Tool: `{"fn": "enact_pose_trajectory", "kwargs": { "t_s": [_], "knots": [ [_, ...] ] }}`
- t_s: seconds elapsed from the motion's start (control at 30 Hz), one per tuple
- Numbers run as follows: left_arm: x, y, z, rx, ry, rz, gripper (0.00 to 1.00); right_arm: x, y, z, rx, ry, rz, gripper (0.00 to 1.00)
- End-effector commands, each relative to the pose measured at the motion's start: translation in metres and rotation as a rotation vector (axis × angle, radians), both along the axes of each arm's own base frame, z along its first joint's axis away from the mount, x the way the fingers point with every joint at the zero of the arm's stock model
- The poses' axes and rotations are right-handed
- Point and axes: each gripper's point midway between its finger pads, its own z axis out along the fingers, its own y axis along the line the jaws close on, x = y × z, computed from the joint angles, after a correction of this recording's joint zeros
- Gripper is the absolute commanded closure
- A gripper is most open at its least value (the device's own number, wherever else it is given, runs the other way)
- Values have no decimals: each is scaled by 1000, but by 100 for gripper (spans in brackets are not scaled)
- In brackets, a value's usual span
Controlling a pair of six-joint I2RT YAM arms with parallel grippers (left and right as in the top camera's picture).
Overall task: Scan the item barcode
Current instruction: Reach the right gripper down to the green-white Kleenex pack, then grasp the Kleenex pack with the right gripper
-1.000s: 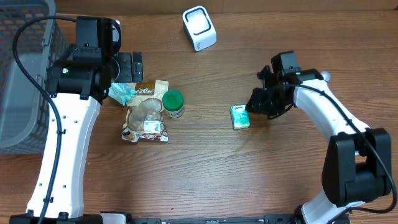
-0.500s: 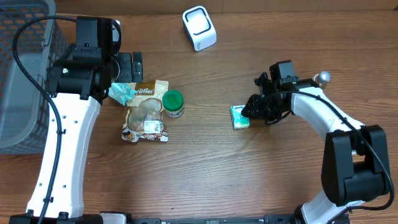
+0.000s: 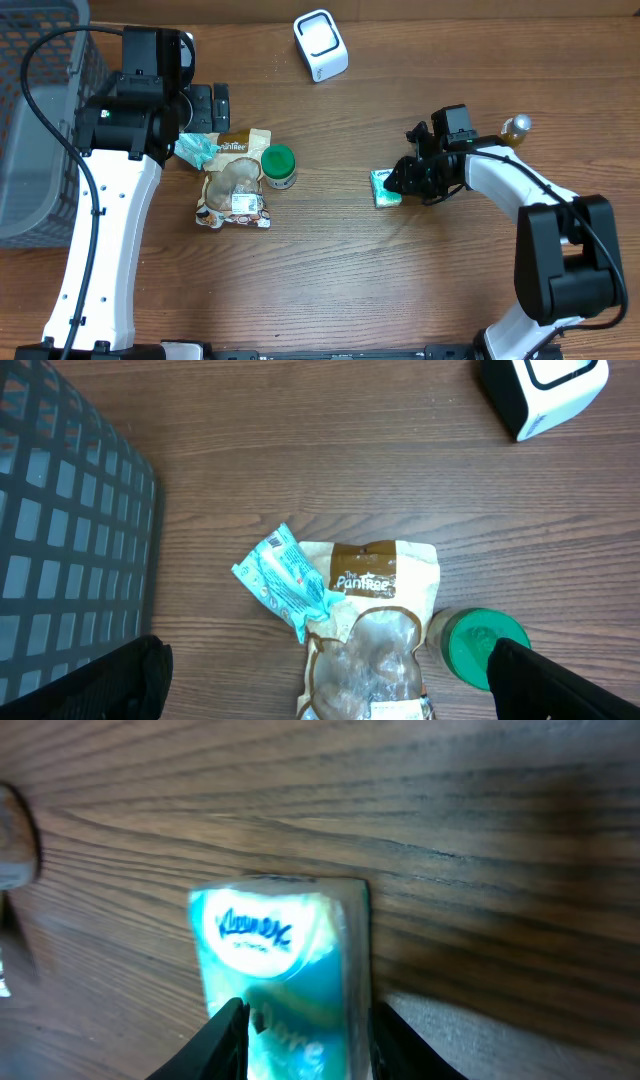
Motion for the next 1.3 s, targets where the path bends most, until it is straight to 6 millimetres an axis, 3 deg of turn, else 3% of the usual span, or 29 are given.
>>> {"fn": "enact_pose_trajectory", "kwargs": {
  "t_s": [0.0,0.47,0.87,1.27],
  "knots": [
    [2,2,3,13,-6,-6,1,-7,3,-11,11,36,4,64],
    [2,2,3,13,-6,-6,1,-1,6,-7,36,12,2,66],
    [2,2,3,13,-6,-7,0,16,16,10,89,-40,14,70],
    [2,2,3,13,-6,-6,0,7,0,-2,-14,2,-10,71]
  ]
}}
